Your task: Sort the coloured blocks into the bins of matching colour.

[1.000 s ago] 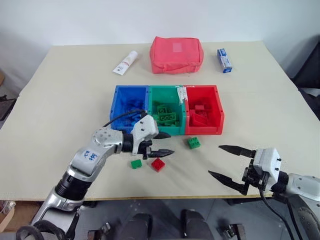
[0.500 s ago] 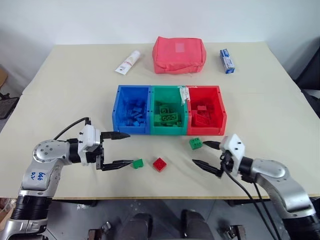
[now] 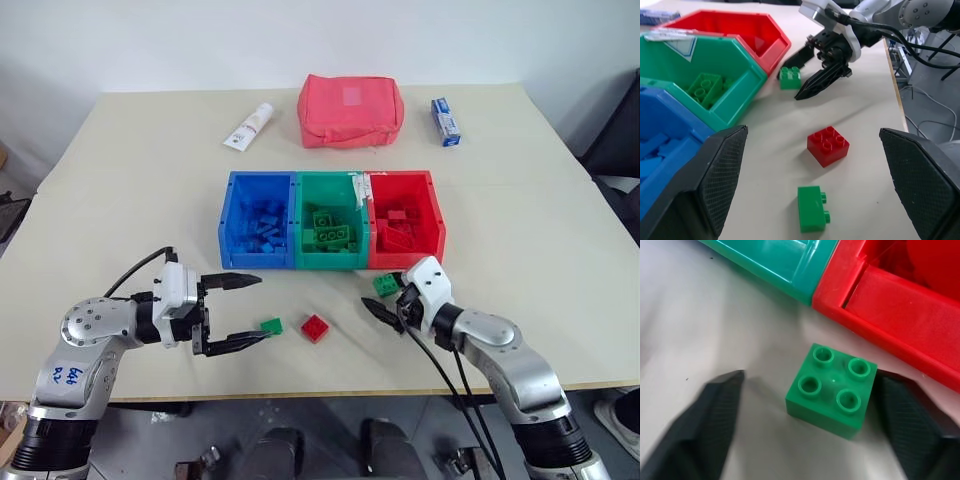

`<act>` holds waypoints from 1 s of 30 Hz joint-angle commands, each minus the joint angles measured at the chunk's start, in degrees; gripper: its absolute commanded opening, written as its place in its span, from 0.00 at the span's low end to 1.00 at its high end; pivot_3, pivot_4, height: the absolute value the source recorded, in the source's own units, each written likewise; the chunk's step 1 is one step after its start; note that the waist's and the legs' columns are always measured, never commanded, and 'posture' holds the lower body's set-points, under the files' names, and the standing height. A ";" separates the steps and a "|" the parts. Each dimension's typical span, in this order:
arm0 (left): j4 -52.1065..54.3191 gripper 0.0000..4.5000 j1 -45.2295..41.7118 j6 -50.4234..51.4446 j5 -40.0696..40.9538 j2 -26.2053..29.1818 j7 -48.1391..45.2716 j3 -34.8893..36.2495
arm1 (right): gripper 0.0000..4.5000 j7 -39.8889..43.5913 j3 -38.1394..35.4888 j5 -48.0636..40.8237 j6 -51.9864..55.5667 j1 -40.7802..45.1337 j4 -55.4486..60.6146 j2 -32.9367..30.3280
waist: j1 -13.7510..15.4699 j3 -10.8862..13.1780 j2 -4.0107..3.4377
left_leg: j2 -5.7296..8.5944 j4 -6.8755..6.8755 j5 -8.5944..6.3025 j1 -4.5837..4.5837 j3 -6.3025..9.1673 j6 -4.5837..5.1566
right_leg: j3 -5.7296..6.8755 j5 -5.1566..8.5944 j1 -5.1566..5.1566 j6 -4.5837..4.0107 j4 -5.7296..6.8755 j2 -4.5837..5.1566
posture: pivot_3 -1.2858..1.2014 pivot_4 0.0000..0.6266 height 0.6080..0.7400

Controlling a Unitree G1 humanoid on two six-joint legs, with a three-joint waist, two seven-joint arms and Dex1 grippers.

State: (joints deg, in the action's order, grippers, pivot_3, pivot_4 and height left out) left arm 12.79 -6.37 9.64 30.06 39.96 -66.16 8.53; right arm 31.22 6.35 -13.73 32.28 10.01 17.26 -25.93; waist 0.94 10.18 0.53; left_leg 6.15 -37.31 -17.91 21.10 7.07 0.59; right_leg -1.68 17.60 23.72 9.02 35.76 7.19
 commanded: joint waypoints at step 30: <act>1.42 1.00 5.98 -3.10 0.49 -2.83 8.31 5.98 | 0.99 14.81 2.52 0.29 -15.38 35.03 -22.57 4.50 | -2.48 0.02 -0.02 | 0.00 0.17 -0.03 0.34 -0.01 -0.01 | 0.02 0.07 0.51 -0.18 0.20 -0.01 | 0.52 0.24 1.00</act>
State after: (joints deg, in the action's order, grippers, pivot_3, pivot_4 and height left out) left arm 12.75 -0.63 7.07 29.87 36.67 -58.21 13.11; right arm 42.85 10.71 -11.57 20.16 45.55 -8.22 -20.45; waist -1.55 10.20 0.50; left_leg 6.15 -37.15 -17.94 21.45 7.05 0.58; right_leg -1.66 17.67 24.23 8.84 35.95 7.18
